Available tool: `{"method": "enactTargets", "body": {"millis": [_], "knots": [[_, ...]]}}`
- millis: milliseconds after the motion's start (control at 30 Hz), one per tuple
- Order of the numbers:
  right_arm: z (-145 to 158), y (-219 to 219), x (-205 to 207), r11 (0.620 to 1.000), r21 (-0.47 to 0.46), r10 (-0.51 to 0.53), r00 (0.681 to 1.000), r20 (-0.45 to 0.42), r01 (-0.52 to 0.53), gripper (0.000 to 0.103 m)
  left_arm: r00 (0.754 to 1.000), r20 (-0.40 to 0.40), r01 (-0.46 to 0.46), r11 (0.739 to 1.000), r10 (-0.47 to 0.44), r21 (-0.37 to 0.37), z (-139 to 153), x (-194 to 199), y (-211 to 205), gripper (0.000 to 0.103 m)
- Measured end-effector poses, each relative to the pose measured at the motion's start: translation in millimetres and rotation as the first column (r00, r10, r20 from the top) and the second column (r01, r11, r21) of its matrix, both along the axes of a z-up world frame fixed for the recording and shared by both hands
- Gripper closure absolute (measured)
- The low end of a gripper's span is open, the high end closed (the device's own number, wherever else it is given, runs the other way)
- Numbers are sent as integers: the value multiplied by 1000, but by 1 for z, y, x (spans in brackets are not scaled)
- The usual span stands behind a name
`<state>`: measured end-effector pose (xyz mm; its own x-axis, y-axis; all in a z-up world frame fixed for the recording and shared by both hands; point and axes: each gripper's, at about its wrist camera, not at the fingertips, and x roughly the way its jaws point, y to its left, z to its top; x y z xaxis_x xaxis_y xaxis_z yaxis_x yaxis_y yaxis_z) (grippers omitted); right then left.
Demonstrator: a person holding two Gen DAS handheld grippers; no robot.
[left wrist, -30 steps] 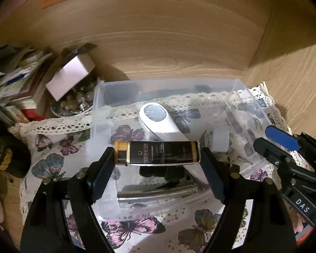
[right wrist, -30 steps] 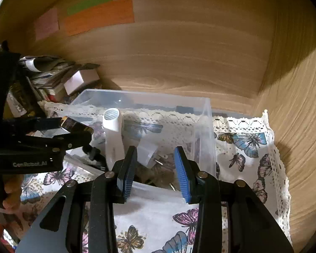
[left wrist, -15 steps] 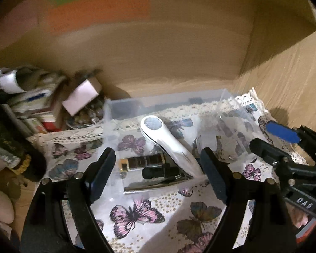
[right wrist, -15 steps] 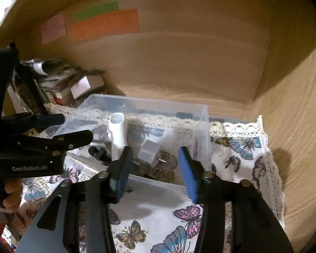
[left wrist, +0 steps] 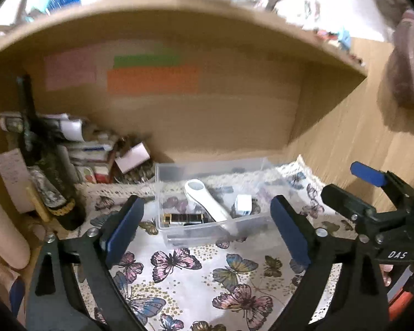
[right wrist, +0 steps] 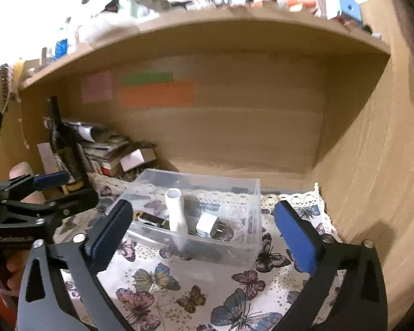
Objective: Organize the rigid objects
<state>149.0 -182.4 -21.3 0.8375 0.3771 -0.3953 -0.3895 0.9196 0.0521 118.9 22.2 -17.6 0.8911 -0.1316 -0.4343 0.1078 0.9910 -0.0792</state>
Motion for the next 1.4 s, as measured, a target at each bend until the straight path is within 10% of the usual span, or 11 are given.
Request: {"method": "enactTargets", "body": {"millis": [400, 1400], "knots": [[15, -9, -40, 999, 33, -30, 995, 91, 27, 0, 986, 160, -51, 999, 48, 15, 20, -50, -5, 1], [25, -2, -52, 999, 33, -12, 988, 154, 7, 0, 981, 186, -63, 998, 60, 10, 25, -55, -8, 0]]}}
